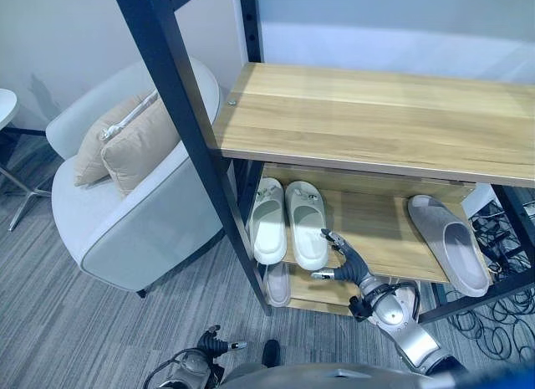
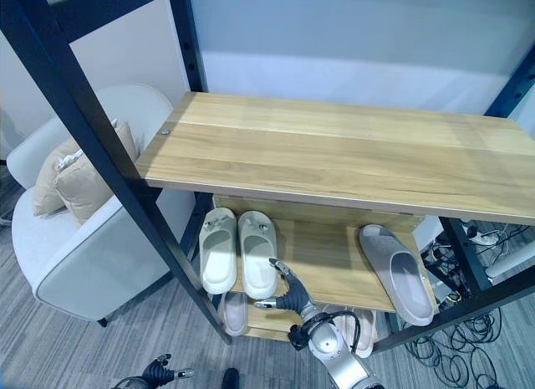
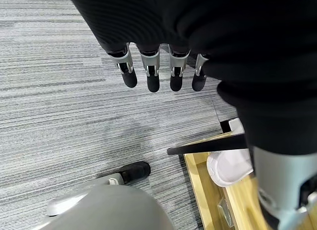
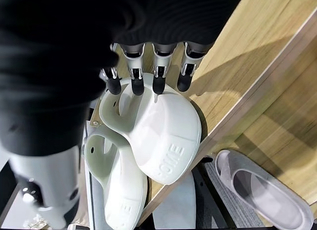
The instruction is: Arrange the slippers neatly on the shoe rack.
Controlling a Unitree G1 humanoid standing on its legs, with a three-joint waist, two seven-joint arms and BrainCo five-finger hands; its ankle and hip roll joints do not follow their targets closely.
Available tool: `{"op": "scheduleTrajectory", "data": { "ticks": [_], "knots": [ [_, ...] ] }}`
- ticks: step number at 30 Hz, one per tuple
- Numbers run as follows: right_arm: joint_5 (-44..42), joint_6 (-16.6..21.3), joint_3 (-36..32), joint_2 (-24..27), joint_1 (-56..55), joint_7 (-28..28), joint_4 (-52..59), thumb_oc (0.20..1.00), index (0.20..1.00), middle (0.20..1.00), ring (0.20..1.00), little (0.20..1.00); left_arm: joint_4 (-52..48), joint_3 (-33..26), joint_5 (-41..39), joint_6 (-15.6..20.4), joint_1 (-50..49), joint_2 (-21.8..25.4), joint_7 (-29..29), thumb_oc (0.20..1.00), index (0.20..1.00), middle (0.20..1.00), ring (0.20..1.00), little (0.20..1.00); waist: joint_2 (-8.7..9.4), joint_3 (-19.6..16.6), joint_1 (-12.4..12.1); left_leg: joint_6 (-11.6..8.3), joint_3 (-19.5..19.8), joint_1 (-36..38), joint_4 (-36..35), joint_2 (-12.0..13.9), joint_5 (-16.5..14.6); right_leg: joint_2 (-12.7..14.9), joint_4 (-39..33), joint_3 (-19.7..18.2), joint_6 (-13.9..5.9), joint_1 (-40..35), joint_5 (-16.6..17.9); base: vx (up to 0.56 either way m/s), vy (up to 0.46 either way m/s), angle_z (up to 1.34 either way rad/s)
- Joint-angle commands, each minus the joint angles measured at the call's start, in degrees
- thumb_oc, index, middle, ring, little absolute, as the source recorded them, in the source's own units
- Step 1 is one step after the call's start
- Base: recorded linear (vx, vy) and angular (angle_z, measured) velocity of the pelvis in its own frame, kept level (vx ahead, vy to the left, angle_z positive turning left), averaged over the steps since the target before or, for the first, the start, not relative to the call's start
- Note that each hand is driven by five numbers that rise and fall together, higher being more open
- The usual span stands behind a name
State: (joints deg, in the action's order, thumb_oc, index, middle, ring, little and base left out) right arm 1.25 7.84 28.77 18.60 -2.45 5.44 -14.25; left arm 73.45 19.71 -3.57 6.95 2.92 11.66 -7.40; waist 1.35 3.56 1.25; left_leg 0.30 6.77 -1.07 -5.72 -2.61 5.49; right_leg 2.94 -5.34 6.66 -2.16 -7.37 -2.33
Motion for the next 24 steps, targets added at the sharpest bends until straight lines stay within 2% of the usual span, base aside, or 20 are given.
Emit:
{"op": "scheduleTrajectory", "data": {
  "ticks": [1, 16, 18, 24],
  "knots": [
    [-1.89, 3.18, 2.19, 0.11, 1.20, -0.47, 6.41, 1.000, 1.000, 1.000, 1.000, 1.000, 2.90, 0.41, 1.41, 1.54, 2.40, -4.47, 0.96, 1.000, 1.000, 1.000, 1.000, 1.000, 0.85, 1.00, -0.72, -1.51, -3.82, 3.84, 0.72, 2.05, -7.74, 3.35, 0.34, -0.65, -4.03, 3.26, 1.64, 0.00, 0.000, 0.00],
    [-5.60, 2.57, 4.13, 0.56, 1.32, -4.05, 6.07, 1.000, 1.000, 1.000, 1.000, 1.000, 2.68, 0.85, 1.38, 1.28, 2.10, -4.35, 1.68, 1.000, 1.000, 1.000, 1.000, 1.000, 1.01, 0.99, -0.92, -1.57, -3.75, 3.63, 0.72, 2.18, -7.68, 3.15, 0.34, -0.68, -3.90, 3.45, 1.58, 0.00, 0.000, 0.00],
    [-4.46, 2.78, 3.57, 0.63, 0.94, -3.10, 6.13, 1.000, 1.000, 1.000, 1.000, 1.000, 2.75, 0.77, 1.13, 1.31, 2.13, -4.45, 1.55, 1.000, 1.000, 1.000, 1.000, 1.000, 0.99, 0.93, -0.84, -1.55, -3.75, 3.68, 0.72, 2.21, -7.71, 3.15, 0.34, -0.68, -3.89, 3.37, 1.54, 0.00, 0.000, 0.00],
    [7.49, 4.74, -1.80, 2.50, -0.70, 6.35, 8.38, 1.000, 1.000, 1.000, 1.000, 1.000, 2.68, 0.40, 1.43, 1.45, 1.98, -4.98, 0.02, 1.000, 1.000, 1.000, 1.000, 1.000, 0.57, 0.71, -0.12, -1.44, -4.03, 4.08, 0.72, 2.34, -8.05, 3.17, 0.34, -1.02, -4.02, 3.18, 1.40, 0.00, 0.000, 0.00]
  ]
}}
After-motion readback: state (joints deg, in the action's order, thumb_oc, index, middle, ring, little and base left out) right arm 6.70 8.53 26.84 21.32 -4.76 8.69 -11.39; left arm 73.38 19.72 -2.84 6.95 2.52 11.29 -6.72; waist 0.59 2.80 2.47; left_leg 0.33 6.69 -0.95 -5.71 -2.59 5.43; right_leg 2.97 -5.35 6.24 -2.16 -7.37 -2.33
